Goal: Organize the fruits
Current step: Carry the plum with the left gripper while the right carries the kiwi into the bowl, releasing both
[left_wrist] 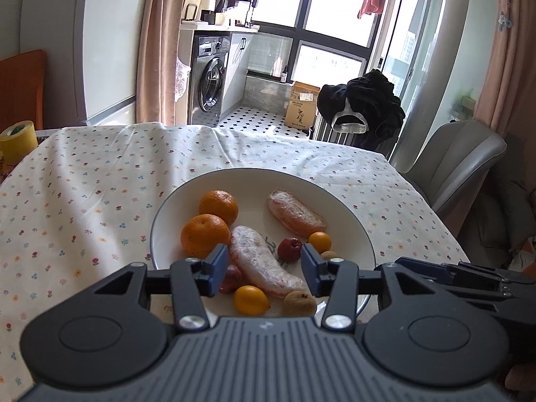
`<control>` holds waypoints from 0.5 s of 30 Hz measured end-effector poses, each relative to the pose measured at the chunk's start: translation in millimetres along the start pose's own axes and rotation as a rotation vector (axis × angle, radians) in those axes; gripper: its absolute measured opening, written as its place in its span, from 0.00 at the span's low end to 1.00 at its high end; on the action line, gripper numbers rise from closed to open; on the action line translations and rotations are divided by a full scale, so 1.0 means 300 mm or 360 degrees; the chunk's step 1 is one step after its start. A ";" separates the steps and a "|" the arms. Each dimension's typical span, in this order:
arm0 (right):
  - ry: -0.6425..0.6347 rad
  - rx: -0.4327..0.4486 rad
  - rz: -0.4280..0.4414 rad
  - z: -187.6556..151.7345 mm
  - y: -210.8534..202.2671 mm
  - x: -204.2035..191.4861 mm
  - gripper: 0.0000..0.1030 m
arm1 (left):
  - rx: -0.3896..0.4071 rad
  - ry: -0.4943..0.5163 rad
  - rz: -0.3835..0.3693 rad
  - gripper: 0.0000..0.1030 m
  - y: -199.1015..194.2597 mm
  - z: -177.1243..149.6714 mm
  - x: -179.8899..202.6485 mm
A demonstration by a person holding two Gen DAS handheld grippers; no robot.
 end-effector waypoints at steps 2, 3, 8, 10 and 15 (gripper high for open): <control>-0.0006 0.0005 -0.0003 0.000 -0.008 -0.010 0.40 | 0.0001 -0.0008 0.0007 0.48 -0.011 -0.004 -0.008; -0.0008 0.0008 -0.0004 0.000 -0.013 -0.014 0.40 | 0.0002 -0.0012 0.0012 0.48 -0.019 -0.005 -0.013; -0.0033 0.0028 -0.0010 0.003 -0.043 -0.046 0.47 | 0.0014 -0.0032 0.0035 0.60 -0.060 -0.012 -0.038; -0.0047 0.0036 -0.0015 0.002 -0.055 -0.063 0.53 | 0.0017 -0.0044 0.0064 0.72 -0.079 -0.015 -0.051; -0.0048 0.0079 -0.0012 0.003 -0.089 -0.094 0.78 | 0.0047 -0.0039 0.0110 0.84 -0.128 -0.025 -0.081</control>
Point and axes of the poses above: each gripper's, at about its wrist camera, not at the fingertips, and y roughly the way its jaws point, x to its right, z to its top, the point moved 4 cm from there along y, roughly the way its jaws point, and after that the axes turned 12 degrees about z, right-handed, at the moved point
